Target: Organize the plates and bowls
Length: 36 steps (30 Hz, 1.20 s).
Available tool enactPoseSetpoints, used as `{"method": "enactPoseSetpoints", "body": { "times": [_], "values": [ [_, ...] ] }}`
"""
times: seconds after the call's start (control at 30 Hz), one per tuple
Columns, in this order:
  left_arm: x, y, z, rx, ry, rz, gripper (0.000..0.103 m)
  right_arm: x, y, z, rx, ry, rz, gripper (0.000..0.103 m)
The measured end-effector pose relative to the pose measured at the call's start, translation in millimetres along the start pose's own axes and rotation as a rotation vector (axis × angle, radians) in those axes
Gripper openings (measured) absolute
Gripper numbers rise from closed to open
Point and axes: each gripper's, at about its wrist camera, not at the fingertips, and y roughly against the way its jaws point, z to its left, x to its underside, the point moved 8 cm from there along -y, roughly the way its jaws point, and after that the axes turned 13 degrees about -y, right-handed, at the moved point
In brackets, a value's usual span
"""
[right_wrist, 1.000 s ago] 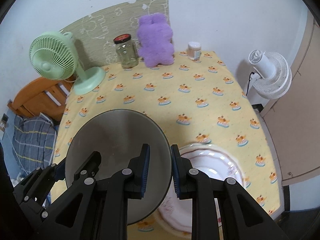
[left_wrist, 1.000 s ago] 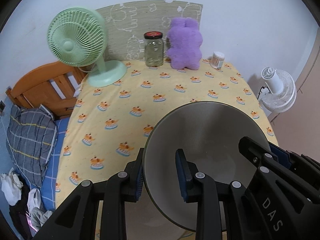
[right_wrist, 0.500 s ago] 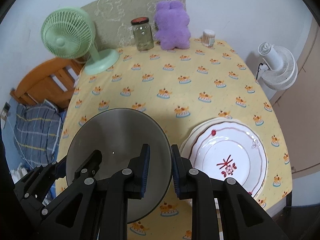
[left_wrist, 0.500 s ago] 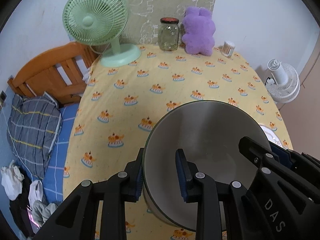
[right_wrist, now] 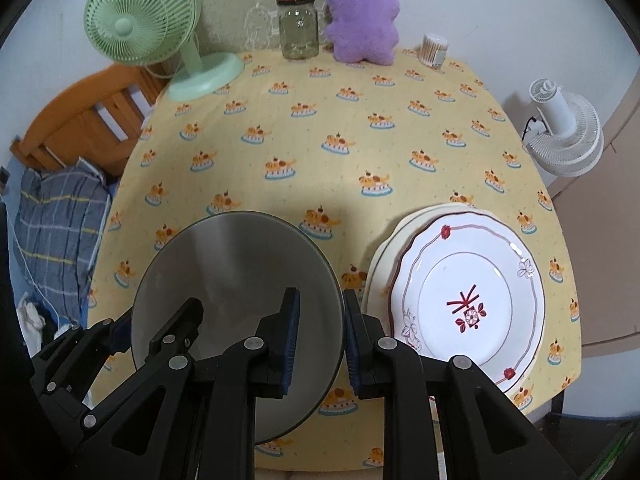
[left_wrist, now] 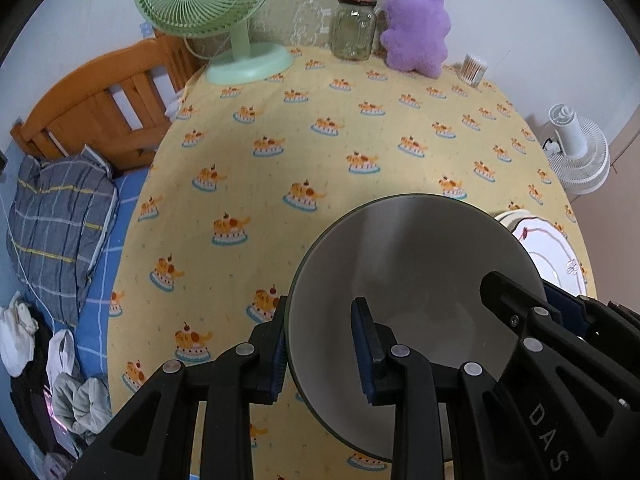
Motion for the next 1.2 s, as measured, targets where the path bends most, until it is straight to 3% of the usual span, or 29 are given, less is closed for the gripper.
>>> {"method": "enactPoseSetpoints", "body": {
  "times": [0.5, 0.93, 1.1, 1.2],
  "values": [
    [4.4, -15.1, -0.1, 0.012, 0.013, 0.036, 0.026, 0.2, -14.4, 2.9, 0.041, 0.050, 0.027, 0.024],
    [11.4, -11.8, -5.1, -0.009, -0.034, 0.009, 0.027, 7.9, -12.3, 1.4, 0.029, 0.081, -0.010, 0.024],
    [11.5, -11.5, -7.5, 0.018, -0.045, 0.007, 0.039, 8.7, -12.3, 0.4, 0.027, 0.062, -0.015, 0.024],
    [14.5, -11.8, -11.3, 0.046, -0.065, 0.017, 0.051, 14.3, -18.4, -4.2, -0.010, 0.007, 0.037, 0.028]
  ]
}}
